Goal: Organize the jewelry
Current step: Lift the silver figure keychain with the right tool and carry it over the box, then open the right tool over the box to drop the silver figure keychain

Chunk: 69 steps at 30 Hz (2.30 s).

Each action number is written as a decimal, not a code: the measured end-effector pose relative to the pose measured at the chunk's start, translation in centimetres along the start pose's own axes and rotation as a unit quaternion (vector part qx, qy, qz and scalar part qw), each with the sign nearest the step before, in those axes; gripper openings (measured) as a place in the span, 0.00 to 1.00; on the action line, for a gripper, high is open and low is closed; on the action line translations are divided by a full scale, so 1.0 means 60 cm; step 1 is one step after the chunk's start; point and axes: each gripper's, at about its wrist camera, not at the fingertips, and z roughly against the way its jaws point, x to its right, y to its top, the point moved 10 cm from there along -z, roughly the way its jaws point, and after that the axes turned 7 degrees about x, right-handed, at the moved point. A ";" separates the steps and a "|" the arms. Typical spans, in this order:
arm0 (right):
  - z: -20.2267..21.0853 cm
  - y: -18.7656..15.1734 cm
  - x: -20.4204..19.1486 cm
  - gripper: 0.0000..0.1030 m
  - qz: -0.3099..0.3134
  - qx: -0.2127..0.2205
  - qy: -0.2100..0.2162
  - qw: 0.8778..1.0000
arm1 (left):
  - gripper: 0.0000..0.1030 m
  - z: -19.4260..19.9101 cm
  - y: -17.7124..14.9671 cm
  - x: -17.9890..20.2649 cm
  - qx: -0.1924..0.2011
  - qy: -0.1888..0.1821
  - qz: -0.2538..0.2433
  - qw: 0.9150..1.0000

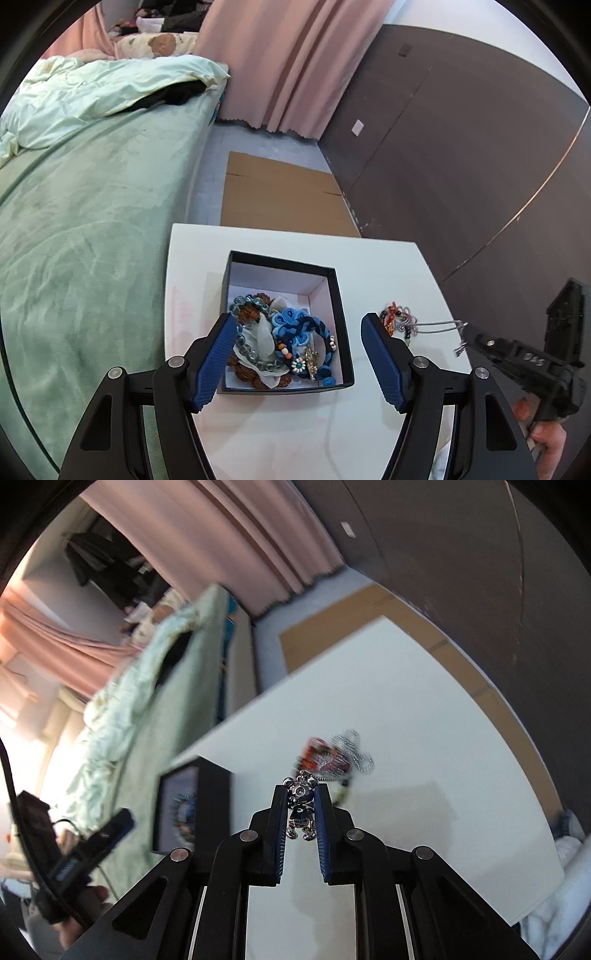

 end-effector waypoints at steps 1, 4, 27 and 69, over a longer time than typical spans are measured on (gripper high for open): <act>0.005 0.009 -0.012 0.15 0.004 0.009 0.005 1.000 | 0.69 0.003 0.002 -0.001 0.002 -0.001 0.002 1.000; 0.029 0.030 -0.041 0.15 0.013 0.035 0.016 0.999 | 0.69 0.012 0.008 -0.005 0.007 -0.003 0.001 1.000; 0.212 0.183 -0.382 0.15 0.161 0.173 0.063 0.970 | 0.92 0.072 0.065 -0.051 0.058 -0.052 0.070 0.994; -0.070 0.053 -0.331 0.15 0.143 0.030 0.056 0.988 | 0.99 0.097 0.097 -0.163 0.101 -0.002 0.145 0.984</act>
